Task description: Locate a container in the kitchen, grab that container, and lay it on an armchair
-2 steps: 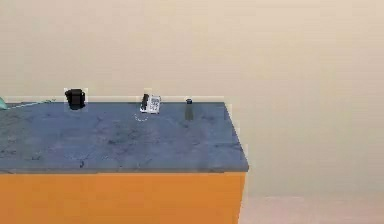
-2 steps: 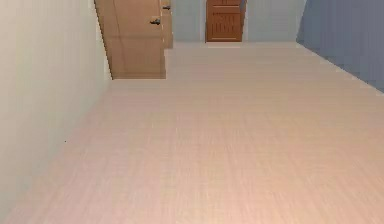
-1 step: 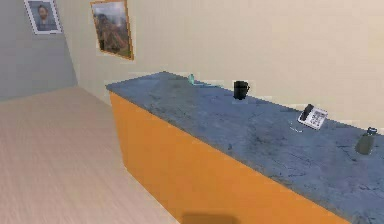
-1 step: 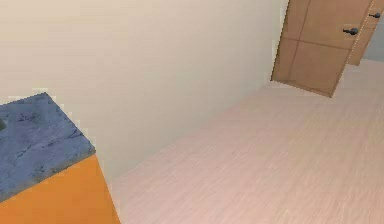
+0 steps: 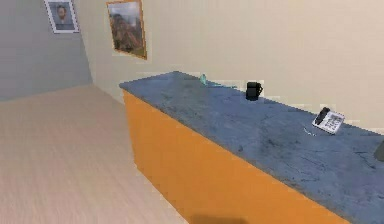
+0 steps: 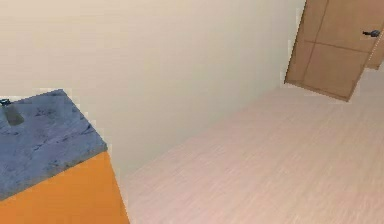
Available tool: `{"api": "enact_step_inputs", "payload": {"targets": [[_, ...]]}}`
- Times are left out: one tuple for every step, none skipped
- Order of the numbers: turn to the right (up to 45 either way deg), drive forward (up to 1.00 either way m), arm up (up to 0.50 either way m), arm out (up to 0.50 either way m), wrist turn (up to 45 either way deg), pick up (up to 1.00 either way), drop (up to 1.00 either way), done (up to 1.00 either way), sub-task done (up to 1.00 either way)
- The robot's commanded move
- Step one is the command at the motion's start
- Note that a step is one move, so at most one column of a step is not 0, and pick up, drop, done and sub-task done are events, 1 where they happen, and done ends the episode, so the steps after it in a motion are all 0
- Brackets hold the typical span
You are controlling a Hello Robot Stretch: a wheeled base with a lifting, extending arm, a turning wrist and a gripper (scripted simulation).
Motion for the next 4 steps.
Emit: {"api": "enact_step_inputs", "payload": {"targets": [[0.0,0.50,0.00,0.00,0.0,0.00,0.00,0.00,0.00],[-45.0,0.00,0.00,0.00,0.0,0.00,0.00,0.00,0.00],[-15.0,0.00,0.00,0.00,0.0,0.00,0.00,0.00,0.00],[0.0,0.00,0.50,0.00,0.0,0.00,0.00,0.00,0.00]]}}
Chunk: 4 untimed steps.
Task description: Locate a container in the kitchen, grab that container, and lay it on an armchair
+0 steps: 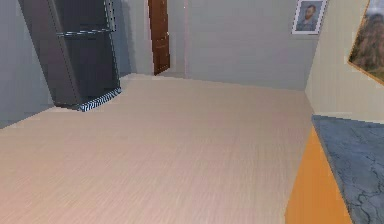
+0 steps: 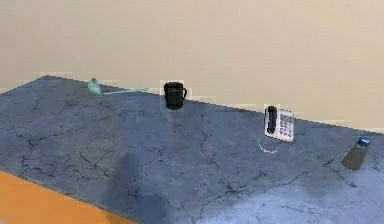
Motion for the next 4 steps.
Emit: {"api": "enact_step_inputs", "payload": {"targets": [[0.0,0.00,0.38,0.00,0.0,0.00,0.00,0.00,0.00],[0.0,0.00,0.00,0.50,0.0,0.00,0.00,0.00,0.00],[0.0,0.00,0.00,0.00,45.0,0.00,0.00,0.00,0.00],[0.0,0.00,0.00,0.00,45.0,0.00,0.00,0.00,0.00]]}}
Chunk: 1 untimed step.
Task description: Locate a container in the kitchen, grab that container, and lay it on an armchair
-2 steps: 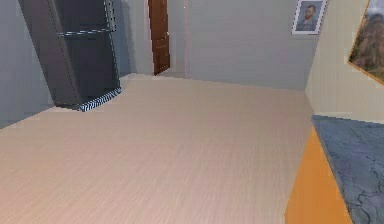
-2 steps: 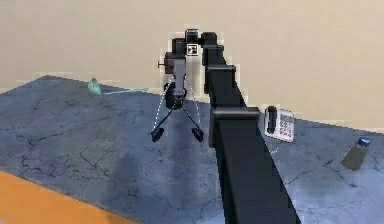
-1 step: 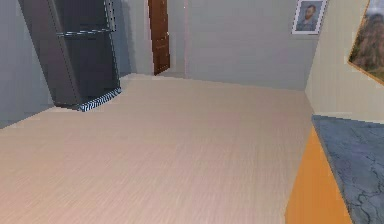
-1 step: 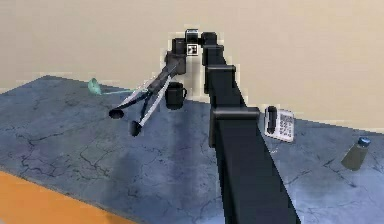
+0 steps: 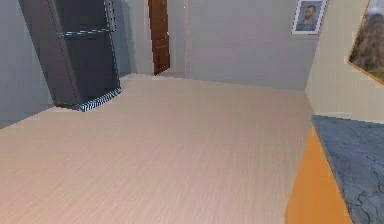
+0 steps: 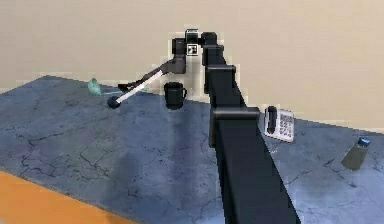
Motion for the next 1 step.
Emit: {"api": "enact_step_inputs", "payload": {"targets": [[0.0,0.00,0.00,0.00,45.0,0.00,0.00,0.00,0.00]]}}
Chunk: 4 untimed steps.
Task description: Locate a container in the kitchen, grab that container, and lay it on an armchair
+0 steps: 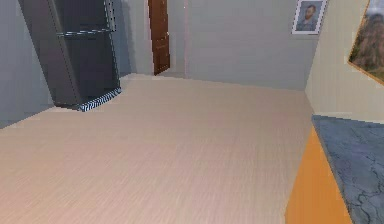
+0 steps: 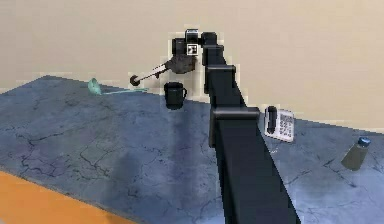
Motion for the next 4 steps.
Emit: {"api": "enact_step_inputs", "payload": {"targets": [[0.0,0.00,0.00,0.00,36.0,0.00,0.00,0.00,0.00],[0.0,0.00,-0.16,0.00,0.0,0.00,0.00,0.00,0.00],[0.0,0.00,0.00,0.00,0.0,1.00,0.00,0.00,0.00],[0.0,0.00,0.10,0.00,0.0,0.00,0.00,0.00,0.00]]}}
